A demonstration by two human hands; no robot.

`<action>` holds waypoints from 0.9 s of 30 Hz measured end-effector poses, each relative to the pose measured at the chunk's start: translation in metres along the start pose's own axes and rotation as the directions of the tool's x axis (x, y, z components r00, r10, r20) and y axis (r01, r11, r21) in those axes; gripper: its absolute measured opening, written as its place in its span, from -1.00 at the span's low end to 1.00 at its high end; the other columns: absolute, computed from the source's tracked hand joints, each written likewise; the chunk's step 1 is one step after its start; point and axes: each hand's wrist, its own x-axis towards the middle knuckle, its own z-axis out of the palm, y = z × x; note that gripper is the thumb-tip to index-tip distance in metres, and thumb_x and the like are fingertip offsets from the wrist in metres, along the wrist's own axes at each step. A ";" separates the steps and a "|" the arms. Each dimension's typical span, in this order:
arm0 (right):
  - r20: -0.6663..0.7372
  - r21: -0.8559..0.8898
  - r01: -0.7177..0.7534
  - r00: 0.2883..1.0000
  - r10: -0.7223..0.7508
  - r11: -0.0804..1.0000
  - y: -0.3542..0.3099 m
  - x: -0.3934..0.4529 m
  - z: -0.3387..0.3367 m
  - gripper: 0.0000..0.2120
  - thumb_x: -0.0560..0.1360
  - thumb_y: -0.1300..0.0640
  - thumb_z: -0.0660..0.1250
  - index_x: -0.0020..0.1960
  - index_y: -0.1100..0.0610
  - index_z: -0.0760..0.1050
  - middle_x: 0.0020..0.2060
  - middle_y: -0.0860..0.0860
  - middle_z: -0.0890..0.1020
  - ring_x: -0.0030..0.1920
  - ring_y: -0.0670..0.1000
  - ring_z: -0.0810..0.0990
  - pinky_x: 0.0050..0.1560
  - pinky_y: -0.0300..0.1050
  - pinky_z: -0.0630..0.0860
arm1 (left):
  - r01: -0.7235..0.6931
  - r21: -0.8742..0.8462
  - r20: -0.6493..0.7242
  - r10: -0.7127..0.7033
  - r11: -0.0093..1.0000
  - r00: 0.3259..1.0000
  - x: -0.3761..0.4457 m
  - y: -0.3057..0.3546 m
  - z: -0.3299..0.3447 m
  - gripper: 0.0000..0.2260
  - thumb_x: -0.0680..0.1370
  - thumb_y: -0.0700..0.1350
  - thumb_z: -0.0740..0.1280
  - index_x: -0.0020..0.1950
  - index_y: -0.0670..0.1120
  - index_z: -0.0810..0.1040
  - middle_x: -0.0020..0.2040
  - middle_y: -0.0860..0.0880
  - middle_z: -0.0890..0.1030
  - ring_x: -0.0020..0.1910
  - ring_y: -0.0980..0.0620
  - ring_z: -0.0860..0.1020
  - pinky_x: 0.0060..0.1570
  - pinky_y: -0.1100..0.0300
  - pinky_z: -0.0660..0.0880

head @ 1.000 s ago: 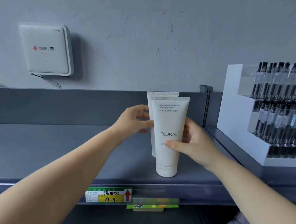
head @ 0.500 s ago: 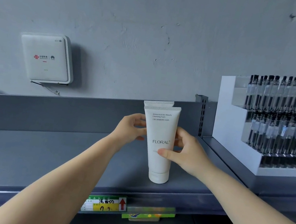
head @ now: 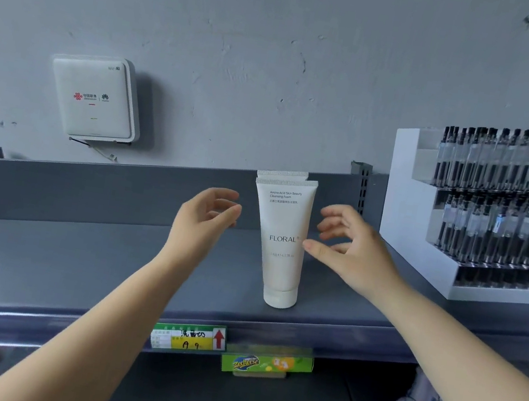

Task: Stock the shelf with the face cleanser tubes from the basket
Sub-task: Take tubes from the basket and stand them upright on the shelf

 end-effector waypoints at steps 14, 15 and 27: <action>-0.015 -0.816 0.042 0.995 -0.094 0.576 -0.007 -0.087 -0.037 -0.74 0.47 0.04 0.33 0.12 0.10 0.48 -0.01 -0.04 0.59 0.05 0.06 0.54 -0.04 -0.07 0.42 | -0.623 0.305 0.518 0.423 0.720 0.743 -0.086 -0.006 0.067 -0.76 0.45 0.00 0.25 0.05 -0.05 0.54 -0.15 0.10 0.51 -0.15 0.04 0.51 -0.19 0.17 0.46; 0.003 -0.872 0.051 0.995 -0.099 0.487 -0.003 -0.097 -0.040 -0.76 0.44 0.07 0.35 0.07 0.14 0.51 -0.06 0.01 0.62 0.00 0.12 0.57 -0.08 -0.05 0.45 | -0.687 0.280 0.560 0.467 0.671 0.685 -0.091 -0.008 0.078 -0.77 0.44 -0.02 0.24 0.02 -0.07 0.55 -0.16 0.06 0.53 -0.17 -0.01 0.53 -0.22 0.17 0.46; -0.182 -0.946 -0.293 0.831 0.526 0.136 0.053 -0.289 -0.068 -0.61 0.52 -0.05 0.21 0.28 0.09 0.32 0.15 0.02 0.46 0.21 0.09 0.43 0.09 -0.04 0.36 | -0.943 -0.064 0.889 0.448 0.327 0.095 -0.201 -0.047 0.216 -0.81 0.21 -0.06 0.36 -0.23 -0.09 0.56 -0.33 -0.03 0.56 -0.35 -0.11 0.56 -0.36 0.18 0.39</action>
